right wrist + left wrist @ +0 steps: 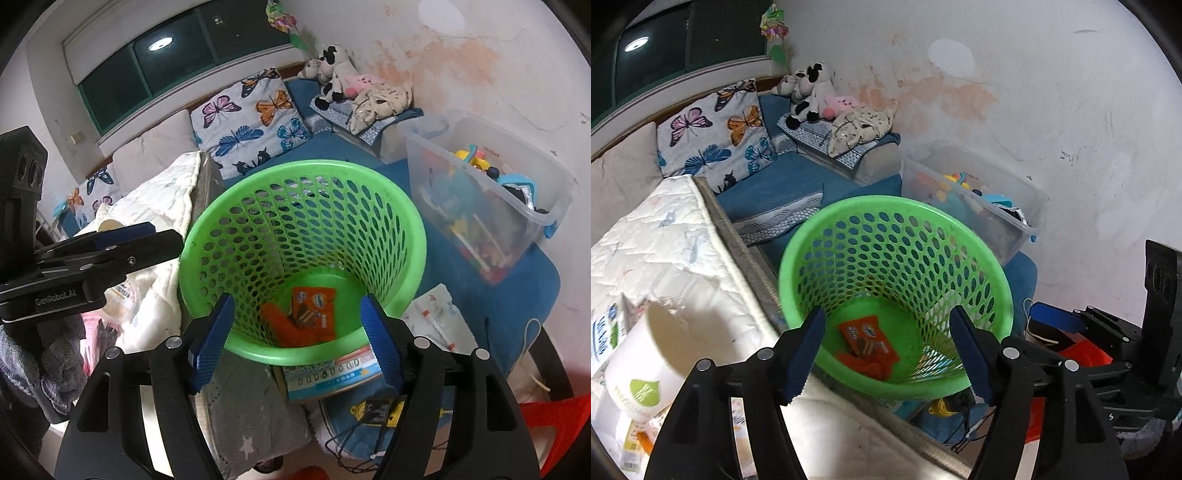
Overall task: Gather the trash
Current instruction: 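Move both tools back over the remaining trash on the bed, then grasp the pink wafer pack with the right tool while the left tool reaches the orange piece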
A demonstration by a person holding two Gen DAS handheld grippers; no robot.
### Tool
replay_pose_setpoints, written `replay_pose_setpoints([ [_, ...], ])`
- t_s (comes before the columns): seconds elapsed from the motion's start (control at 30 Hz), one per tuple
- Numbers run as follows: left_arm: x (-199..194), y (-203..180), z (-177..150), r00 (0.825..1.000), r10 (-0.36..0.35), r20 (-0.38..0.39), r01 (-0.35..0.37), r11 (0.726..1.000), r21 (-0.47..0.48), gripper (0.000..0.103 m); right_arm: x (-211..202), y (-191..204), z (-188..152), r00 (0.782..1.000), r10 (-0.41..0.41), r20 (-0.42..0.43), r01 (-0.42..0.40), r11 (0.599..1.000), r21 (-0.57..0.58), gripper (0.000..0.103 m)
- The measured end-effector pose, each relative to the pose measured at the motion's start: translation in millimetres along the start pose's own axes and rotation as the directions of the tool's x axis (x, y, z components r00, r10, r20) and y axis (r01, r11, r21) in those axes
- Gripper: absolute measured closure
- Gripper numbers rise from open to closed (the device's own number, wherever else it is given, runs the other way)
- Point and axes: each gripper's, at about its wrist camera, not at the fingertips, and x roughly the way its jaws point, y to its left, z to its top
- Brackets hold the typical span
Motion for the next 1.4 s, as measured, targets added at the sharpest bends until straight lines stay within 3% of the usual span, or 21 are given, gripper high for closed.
replay_pose_setpoints([
  [0.33,-60.9,45.1,-17.1,0.995,0.063,0.071,-0.055,0.993,-0.103,0.033,-7.1,35.3,-9.7,0.999,0.047,-0.003,-0.047,0.998,-0.051,0.029],
  [0.7,-122.7,94.4,-53.2,0.978,0.166,0.128,-0.136,0.968,-0.212,0.033,-2.5,109.6,-38.2,0.983,0.164,-0.080,-0.175,0.969,-0.174,0.027],
  [1.17,-170.8,150.0,-105.1,0.950,0.277,0.143,-0.206,0.902,-0.379,0.033,20.6,202.0,-63.6,0.935,0.290,-0.205,-0.337,0.906,-0.256,0.027],
  [1.4,-185.7,165.9,-126.9,0.941,0.304,0.149,-0.219,0.883,-0.415,0.033,41.1,233.9,-66.4,0.938,0.260,-0.230,-0.315,0.915,-0.251,0.027],
])
